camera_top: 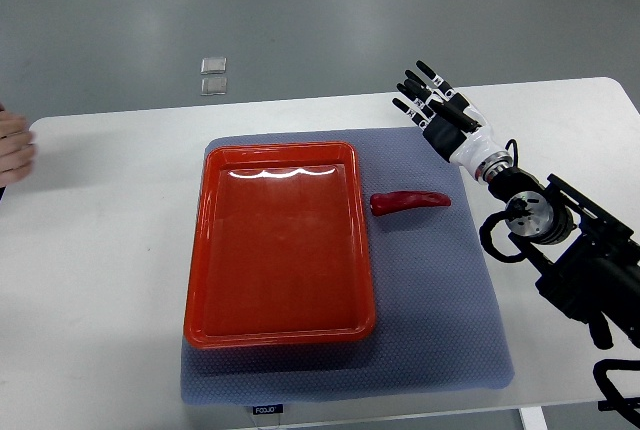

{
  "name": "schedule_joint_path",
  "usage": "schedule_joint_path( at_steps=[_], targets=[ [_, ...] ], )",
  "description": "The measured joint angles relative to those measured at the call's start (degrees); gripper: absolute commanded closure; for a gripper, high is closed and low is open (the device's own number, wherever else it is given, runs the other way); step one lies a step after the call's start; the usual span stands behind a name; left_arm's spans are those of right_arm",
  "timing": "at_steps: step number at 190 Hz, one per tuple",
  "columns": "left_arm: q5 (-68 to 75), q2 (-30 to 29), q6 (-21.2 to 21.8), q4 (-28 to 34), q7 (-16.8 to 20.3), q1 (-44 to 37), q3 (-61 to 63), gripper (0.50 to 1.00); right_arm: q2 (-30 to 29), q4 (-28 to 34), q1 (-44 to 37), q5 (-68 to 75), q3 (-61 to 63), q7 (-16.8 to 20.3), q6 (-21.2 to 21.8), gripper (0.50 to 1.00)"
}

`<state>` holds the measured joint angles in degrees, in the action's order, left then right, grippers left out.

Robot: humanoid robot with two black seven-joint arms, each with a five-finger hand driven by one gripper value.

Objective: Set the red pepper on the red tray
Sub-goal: 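Move the right hand down toward the red pepper beside the tray, then close the right hand's fingers around the red pepper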

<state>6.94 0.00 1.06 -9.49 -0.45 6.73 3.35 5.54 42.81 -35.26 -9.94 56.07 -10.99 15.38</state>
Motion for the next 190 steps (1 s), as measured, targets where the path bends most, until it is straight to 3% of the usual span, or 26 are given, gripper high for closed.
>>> schedule_joint_path(
  at_steps=[76, 153, 190],
  targets=[
    [0.0, 0.0, -0.1, 0.0, 0.4, 0.0, 0.0, 0.5, 1.3, 0.6, -4.4, -10.6, -4.1, 0.5, 1.2, 0.591],
    [0.0, 0.0, -0.1, 0.0, 0.4, 0.0, 0.0, 0.5, 15.5, 10.9, -20.5, -47.7, -39.0, 2.2, 2.2, 0.593],
    [0.0, 0.0, -0.1, 0.0, 0.4, 0.0, -0.1, 0.5, 20.2, 13.8, -23.5, -55.4, -47.3, 2.7, -0.9, 0.593]
  ],
)
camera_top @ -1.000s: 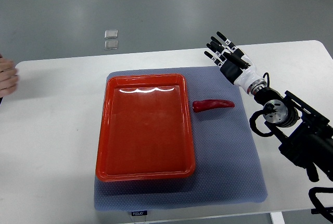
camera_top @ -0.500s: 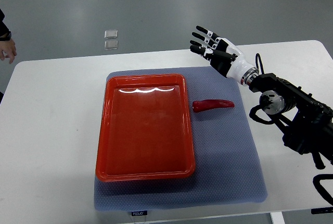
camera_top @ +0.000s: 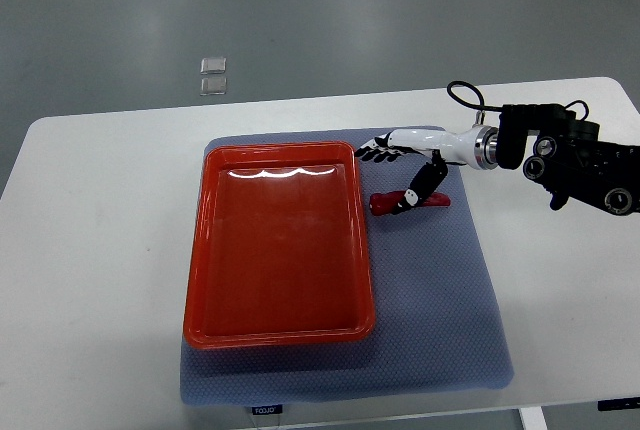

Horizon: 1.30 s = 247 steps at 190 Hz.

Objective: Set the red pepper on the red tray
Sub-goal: 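Close the right hand's fingers around the red pepper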

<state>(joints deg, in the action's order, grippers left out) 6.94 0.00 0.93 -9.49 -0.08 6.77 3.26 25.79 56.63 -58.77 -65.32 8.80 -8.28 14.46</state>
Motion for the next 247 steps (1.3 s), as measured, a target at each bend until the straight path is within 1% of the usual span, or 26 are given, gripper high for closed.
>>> schedule_joint_path(
  at_steps=[15, 49, 101, 109, 112, 114, 125, 132, 142, 161, 191, 206, 207, 208, 209, 210, 211, 212, 213, 214, 215, 218, 219, 227, 238, 247],
  targets=[
    [0.0, 0.0, -0.1, 0.0, 0.0, 0.0, 0.0, 0.5, 1.1, 0.2, 0.0, -2.0, -0.8, 0.6, -1.6, 0.593],
    [0.0, 0.0, -0.1, 0.0, 0.0, 0.0, 0.0, 0.5, 2.1, 0.9, 0.5, -2.8, -1.0, 0.9, -2.7, 0.601],
    [0.0, 0.0, 0.0, 0.0, -0.1, 0.0, 0.2, 0.5, 1.1, 1.2, 2.8, -2.8, -0.8, 0.9, -4.9, 0.63],
    [0.0, 0.0, 0.0, 0.0, -0.1, 0.0, 0.2, 0.5, 0.7, 1.2, 3.1, -2.8, -0.8, 0.9, -5.4, 0.64],
    [0.0, 0.0, 0.0, 0.0, -0.1, 0.0, 0.2, 0.5, 0.6, 1.2, 3.2, -2.8, -0.8, 0.9, -5.6, 0.656],
    [0.0, 0.0, 0.0, 0.0, -0.1, 0.0, 0.2, 0.5, 0.5, 1.2, 3.2, -2.8, -0.8, 0.9, -5.7, 0.656],
    [0.0, 0.0, 0.0, 0.0, -0.1, 0.0, 0.2, 0.5, 0.1, 1.2, 3.6, -2.9, -0.8, 0.9, -6.1, 0.699],
    [0.0, 0.0, 0.0, 0.0, -0.1, 0.0, 0.2, 0.5, -0.1, 1.2, 3.7, -3.0, -0.8, 0.9, -6.4, 0.709],
    [0.0, 0.0, 0.0, 0.0, -0.1, 0.0, 0.2, 0.5, -0.3, 1.2, 3.9, -3.1, -0.9, 0.9, -6.8, 0.738],
    [0.0, 0.0, 0.0, 0.0, -0.1, 0.0, 0.2, 0.5, -0.4, 1.1, 4.1, -3.2, -1.0, 0.9, -7.1, 0.754],
    [0.0, 0.0, 0.0, 0.0, -0.1, 0.0, 0.2, 0.5, -0.6, 1.1, 4.7, -3.7, -1.1, 0.9, -7.2, 0.758],
    [0.0, 0.0, 0.0, 0.0, -0.1, 0.0, 0.2, 0.5, -0.8, 1.0, 5.0, -4.0, -1.1, 0.8, -7.2, 0.791],
    [0.0, 0.0, 0.0, 0.0, -0.1, 0.0, 0.2, 0.5, -0.8, 1.0, 5.0, -4.0, -1.1, 0.8, -7.2, 0.805],
    [0.0, 0.0, 0.0, 0.0, -0.1, 0.0, 0.2, 0.5, -0.8, 1.0, 5.0, -4.0, -1.1, 0.8, -7.2, 0.805],
    [0.0, 0.0, 0.0, 0.0, -0.1, 0.0, 0.2, 0.5, -0.8, 1.0, 5.1, -4.0, -1.1, 0.8, -7.2, 0.822],
    [0.0, 0.0, 0.0, 0.0, -0.1, 0.0, 0.2, 0.5, -0.9, 1.0, 5.1, -4.1, -1.1, 0.8, -7.2, 0.822],
    [0.0, 0.0, 0.0, 0.0, -0.1, 0.0, 0.2, 0.5, -0.9, 1.0, 5.1, -4.1, -1.1, 0.8, -7.2, 0.838],
    [0.0, 0.0, 0.0, 0.0, -0.1, 0.0, 0.2, 0.5, -0.9, 1.0, 5.1, -4.1, -1.1, 0.8, -7.2, 0.838],
    [0.0, 0.0, 0.0, 0.0, -0.1, 0.0, 0.2, 0.5, -0.9, 1.0, 5.1, -4.1, -1.1, 0.8, -7.2, 0.856],
    [0.0, 0.0, 0.0, 0.0, -0.1, 0.0, 0.2, 0.5, -0.9, 1.0, 5.2, -4.1, -1.1, 0.8, -7.2, 0.857],
    [0.0, 0.0, 0.0, 0.0, -0.1, 0.0, 0.1, 0.5, -0.9, 0.9, 5.2, -4.1, -1.1, 0.8, -7.2, 0.875],
    [0.0, 0.0, 0.0, 0.0, -0.1, 0.0, 0.1, 0.5, -1.0, 0.9, 5.2, -4.2, -1.1, 0.8, -7.2, 0.889],
    [0.0, 0.0, 0.0, 0.0, -0.1, 0.0, 0.1, 0.5, -1.0, 0.9, 5.3, -4.2, -1.1, 0.8, -7.2, 0.905],
    [0.0, 0.0, 0.0, 0.0, -0.1, 0.0, 0.1, 0.5, -1.2, 0.8, 5.3, -4.4, -1.1, 0.8, -7.2, 0.932],
    [0.0, 0.0, 0.0, 0.0, -0.1, 0.0, 0.1, 0.5, -1.3, 0.7, 5.3, -4.8, -1.1, 0.8, -7.3, 1.0],
    [0.0, 0.0, 0.0, 0.0, -0.1, 0.0, 0.1, 0.5, -1.3, 0.7, 5.3, -5.1, -1.2, 0.8, -7.3, 1.0]
  ],
)
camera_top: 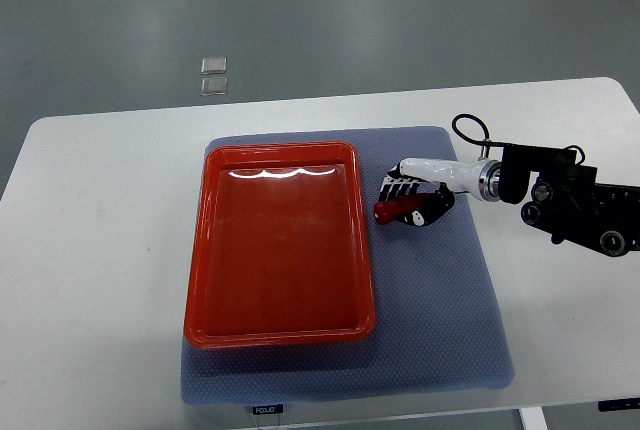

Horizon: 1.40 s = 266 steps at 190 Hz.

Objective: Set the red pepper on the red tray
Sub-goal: 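Close the right hand's fingers around the red pepper, then lift the pepper with the right hand and carry it over the tray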

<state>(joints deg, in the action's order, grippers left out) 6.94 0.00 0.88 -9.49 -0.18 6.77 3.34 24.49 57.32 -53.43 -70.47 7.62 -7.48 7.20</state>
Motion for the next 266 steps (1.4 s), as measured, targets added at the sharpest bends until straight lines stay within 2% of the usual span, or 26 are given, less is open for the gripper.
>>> schedule_joint_path(
  at_steps=[29, 59, 89, 119, 162, 226, 248, 266],
  targets=[
    [0.0, 0.0, 0.0, 0.0, 0.0, 0.0, 0.0, 0.5, 1.3, 0.0, -1.2, -0.5, -0.6, 0.0, 0.2, 1.0],
    [0.0, 0.0, 0.0, 0.0, 0.0, 0.0, 0.0, 0.5, 4.9, 0.4, -6.0, 0.5, -0.4, 0.0, 0.7, 1.0],
    [0.0, 0.0, 0.0, 0.0, 0.0, 0.0, 0.1, 0.5, 8.0, 2.9, -11.7, 1.1, -0.1, -0.1, 2.6, 1.0],
    [0.0, 0.0, 0.0, 0.0, 0.0, 0.0, 0.1, 0.5, 8.3, 5.8, -15.8, 3.7, -0.3, 0.1, 3.9, 1.0],
    [0.0, 0.0, 0.0, -0.2, 0.0, 0.2, 0.0, 0.5, 0.9, 5.8, -19.6, 5.0, -3.0, 0.4, 4.3, 1.0],
    [0.0, 0.0, -0.1, -0.5, -0.1, 0.2, -0.1, 0.5, -18.4, -4.6, -21.2, 5.9, -7.9, 0.4, 3.4, 1.0],
    [0.0, 0.0, -0.1, -0.4, -0.1, 0.2, -0.1, 0.5, -23.1, -8.0, -20.0, 5.8, -9.1, 0.3, 2.5, 1.0],
    [0.0, 0.0, -0.1, -0.4, -0.1, 0.2, -0.1, 0.5, -24.2, -9.9, -18.2, 5.4, -9.6, 0.3, 1.6, 1.0]
  ],
)
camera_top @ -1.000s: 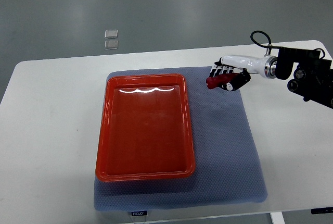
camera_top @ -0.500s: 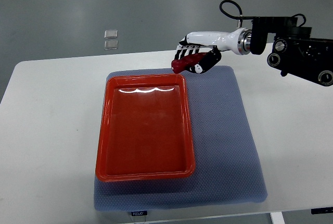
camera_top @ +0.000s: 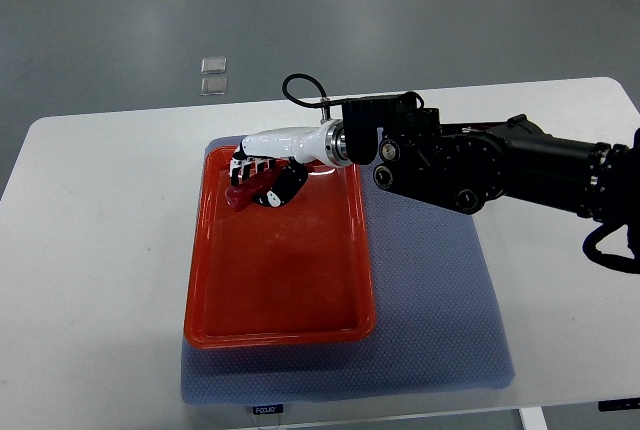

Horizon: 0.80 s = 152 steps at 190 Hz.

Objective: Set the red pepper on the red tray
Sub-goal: 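Lift the pepper with the right hand and carry it over the tray, then lower the pepper into the tray and open the right hand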

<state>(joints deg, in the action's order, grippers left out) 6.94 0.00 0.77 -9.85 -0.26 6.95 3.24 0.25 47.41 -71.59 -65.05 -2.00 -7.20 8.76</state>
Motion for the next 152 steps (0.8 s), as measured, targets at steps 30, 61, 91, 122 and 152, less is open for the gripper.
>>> schedule_joint_path(
  at_steps=[30, 61, 91, 122, 152],
  targets=[
    [0.0, 0.0, 0.0, 0.1, 0.0, 0.0, 0.0, 0.5, -0.2, -1.5, 2.2, -0.3, -0.1, 0.0, -0.8, 1.0],
    [0.0, 0.0, 0.0, 0.1, 0.0, 0.0, 0.0, 0.5, -0.3, -1.9, 4.1, -0.4, -0.1, -0.1, -1.9, 1.0],
    [0.0, 0.0, 0.0, 0.1, 0.0, 0.0, 0.0, 0.5, -0.3, -2.0, 5.3, -0.4, -0.1, -0.2, -3.3, 0.936],
    [0.0, 0.0, 0.0, 0.3, 0.0, 0.0, 0.0, 0.5, -0.3, -2.1, 5.9, -0.4, -0.1, -0.2, -4.0, 0.838],
    [0.0, 0.0, 0.0, 0.3, 0.0, 0.0, 0.0, 0.5, -0.3, -2.1, 6.7, -0.1, -0.1, -0.4, -4.1, 0.779]
  ],
)
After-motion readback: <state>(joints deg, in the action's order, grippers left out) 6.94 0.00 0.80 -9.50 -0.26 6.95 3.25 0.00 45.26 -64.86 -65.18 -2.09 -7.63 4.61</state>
